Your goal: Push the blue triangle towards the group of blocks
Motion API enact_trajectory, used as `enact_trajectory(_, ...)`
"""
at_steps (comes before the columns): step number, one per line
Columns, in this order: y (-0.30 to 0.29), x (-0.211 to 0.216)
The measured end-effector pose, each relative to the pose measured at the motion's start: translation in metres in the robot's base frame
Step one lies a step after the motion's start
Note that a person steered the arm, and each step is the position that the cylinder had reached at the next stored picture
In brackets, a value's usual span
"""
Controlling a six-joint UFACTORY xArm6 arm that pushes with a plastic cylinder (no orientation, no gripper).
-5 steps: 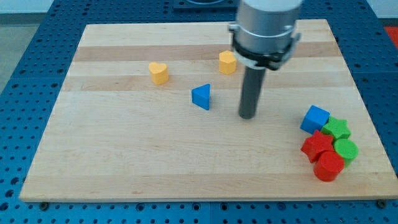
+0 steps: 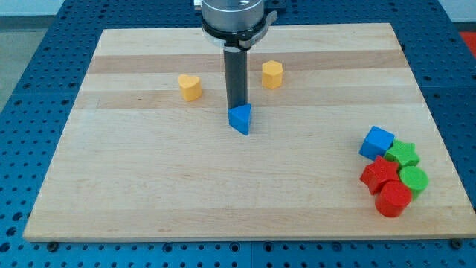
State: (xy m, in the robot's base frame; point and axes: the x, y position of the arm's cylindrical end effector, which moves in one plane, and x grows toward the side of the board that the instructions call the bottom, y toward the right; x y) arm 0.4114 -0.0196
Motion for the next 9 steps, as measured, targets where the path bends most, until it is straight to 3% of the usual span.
enact_trajectory(2,0.009,0.023)
enact_trajectory(5,0.087,0.122)
enact_trajectory(8,0.022,0.048)
enact_trajectory(9,-0.009,0.084)
